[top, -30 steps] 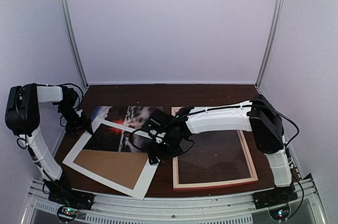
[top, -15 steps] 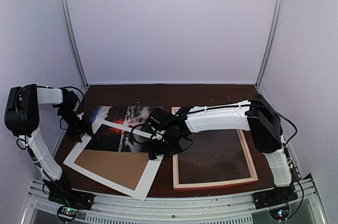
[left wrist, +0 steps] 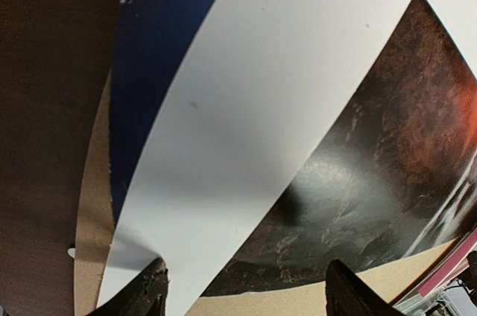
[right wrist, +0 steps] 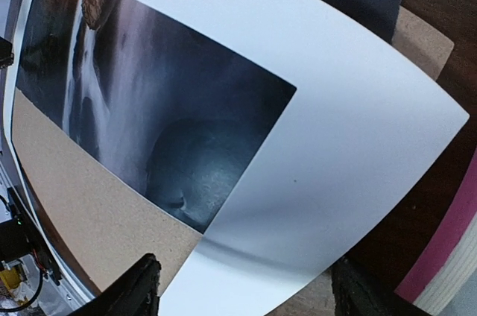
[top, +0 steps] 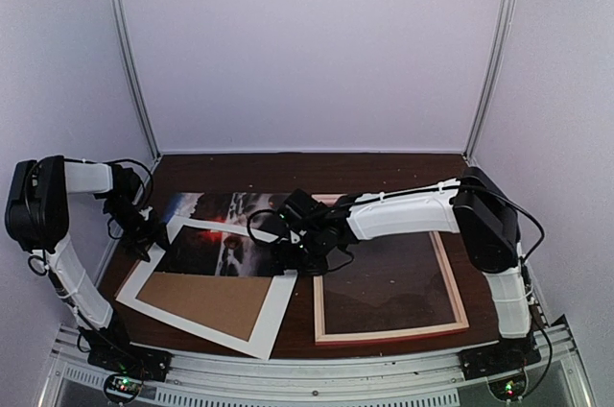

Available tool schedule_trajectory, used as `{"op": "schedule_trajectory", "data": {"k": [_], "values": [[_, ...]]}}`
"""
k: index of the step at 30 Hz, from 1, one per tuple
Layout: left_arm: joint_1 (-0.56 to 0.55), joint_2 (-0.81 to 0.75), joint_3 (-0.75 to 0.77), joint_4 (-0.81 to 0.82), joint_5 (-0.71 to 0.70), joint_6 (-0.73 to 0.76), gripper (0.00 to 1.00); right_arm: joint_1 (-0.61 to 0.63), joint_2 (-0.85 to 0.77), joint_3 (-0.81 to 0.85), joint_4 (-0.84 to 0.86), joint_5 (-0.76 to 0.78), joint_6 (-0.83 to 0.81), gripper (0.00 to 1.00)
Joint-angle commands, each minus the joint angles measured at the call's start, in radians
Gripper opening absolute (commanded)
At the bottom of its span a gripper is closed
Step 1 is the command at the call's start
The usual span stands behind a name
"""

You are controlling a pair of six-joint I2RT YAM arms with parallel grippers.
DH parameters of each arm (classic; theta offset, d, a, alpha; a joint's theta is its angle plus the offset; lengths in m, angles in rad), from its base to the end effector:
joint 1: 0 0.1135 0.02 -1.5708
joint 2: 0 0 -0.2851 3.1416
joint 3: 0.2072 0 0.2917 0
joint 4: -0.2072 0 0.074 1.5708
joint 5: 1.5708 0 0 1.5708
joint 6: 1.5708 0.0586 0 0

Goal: Put the photo into the frame
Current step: Pick up the mat board from the photo.

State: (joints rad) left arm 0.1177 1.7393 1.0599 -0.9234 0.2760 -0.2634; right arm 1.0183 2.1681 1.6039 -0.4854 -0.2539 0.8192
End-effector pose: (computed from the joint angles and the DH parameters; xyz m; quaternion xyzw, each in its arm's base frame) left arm 0.3231 0.0221 0.1316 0.1897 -0.9720 0.1360 0.0258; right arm 0.2597 0.4493 0.1339 -0.1277 0.9505 0.2774 0.0579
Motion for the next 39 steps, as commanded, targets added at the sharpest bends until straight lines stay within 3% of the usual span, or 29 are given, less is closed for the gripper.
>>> {"op": "schedule_trajectory", "data": {"k": [1,24,39], "values": [[-0.006,-0.024,-0.017,0.011,0.030,-0.012,0.73,-0.019,-0.028,-0.064,0.088,0.019,0.057,0.77],[-0.015,-0.032,-0.017,0.028,0.052,-0.034,0.73,-0.064,-0.167,-0.316,0.582,-0.140,0.147,0.57],[-0.018,-0.027,-0.014,0.030,0.049,-0.036,0.73,-0.075,-0.171,-0.378,0.713,-0.192,0.165,0.52]]}}
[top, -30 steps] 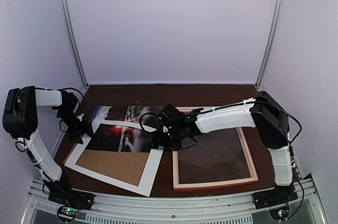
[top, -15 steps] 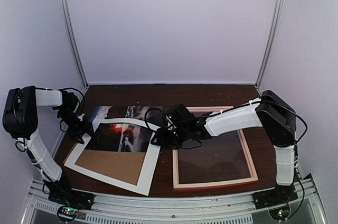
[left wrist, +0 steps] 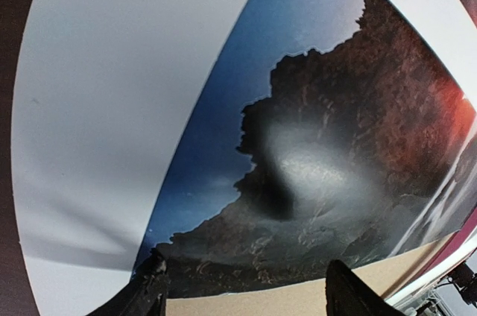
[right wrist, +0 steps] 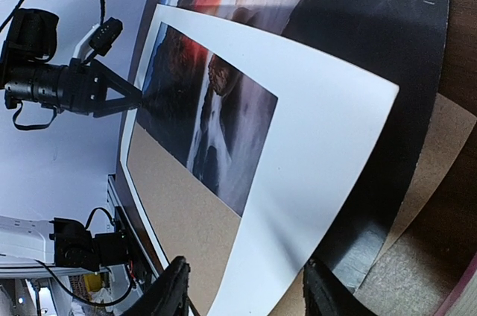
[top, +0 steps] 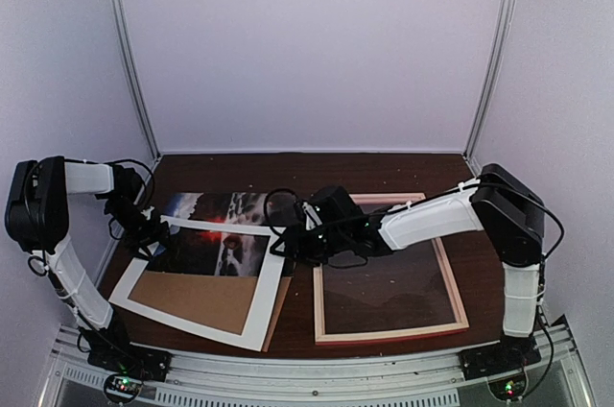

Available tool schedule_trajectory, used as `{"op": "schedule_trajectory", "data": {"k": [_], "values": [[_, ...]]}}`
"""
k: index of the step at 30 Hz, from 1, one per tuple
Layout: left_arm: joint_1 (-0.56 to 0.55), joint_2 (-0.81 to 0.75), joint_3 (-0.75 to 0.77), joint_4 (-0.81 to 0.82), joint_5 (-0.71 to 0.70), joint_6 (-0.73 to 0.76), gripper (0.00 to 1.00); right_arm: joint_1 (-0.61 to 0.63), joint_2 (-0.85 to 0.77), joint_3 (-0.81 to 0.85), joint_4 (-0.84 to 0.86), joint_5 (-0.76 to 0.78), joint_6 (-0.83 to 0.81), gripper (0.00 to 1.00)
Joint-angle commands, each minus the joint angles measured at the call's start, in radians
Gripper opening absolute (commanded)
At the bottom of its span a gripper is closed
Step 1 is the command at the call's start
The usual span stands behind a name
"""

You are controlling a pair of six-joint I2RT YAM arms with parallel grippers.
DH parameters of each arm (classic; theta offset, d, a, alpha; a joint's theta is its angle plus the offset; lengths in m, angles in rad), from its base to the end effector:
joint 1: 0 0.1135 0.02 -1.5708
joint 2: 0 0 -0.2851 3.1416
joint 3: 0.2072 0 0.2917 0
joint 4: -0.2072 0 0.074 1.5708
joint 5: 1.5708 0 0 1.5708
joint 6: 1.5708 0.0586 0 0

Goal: Put the photo into the frame
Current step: Pick up the mat board from the photo.

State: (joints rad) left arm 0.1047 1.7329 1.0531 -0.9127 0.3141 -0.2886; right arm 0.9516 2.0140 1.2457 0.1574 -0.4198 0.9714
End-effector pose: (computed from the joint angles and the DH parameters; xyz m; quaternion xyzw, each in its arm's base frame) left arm 0.3230 0.0157 0.1324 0.1946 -0.9683 0.1548 0.0250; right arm 0.2671 0.4159 0.1427 -0.0876 0.8685 0.4761 0.1069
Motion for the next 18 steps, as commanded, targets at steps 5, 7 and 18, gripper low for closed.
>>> {"op": "schedule_trajectory", "data": {"k": [5,7,18], "values": [[-0.015,-0.018,-0.010,0.020,0.012,-0.011,0.73,-0.010,0.017,-0.002,0.109,-0.053,0.018,0.49],[-0.023,-0.015,-0.013,0.021,0.011,-0.012,0.73,-0.010,0.033,0.013,0.110,-0.063,0.018,0.48],[-0.057,-0.002,-0.015,0.023,0.003,-0.016,0.73,-0.010,0.104,0.080,0.122,-0.095,0.034,0.43]]}}
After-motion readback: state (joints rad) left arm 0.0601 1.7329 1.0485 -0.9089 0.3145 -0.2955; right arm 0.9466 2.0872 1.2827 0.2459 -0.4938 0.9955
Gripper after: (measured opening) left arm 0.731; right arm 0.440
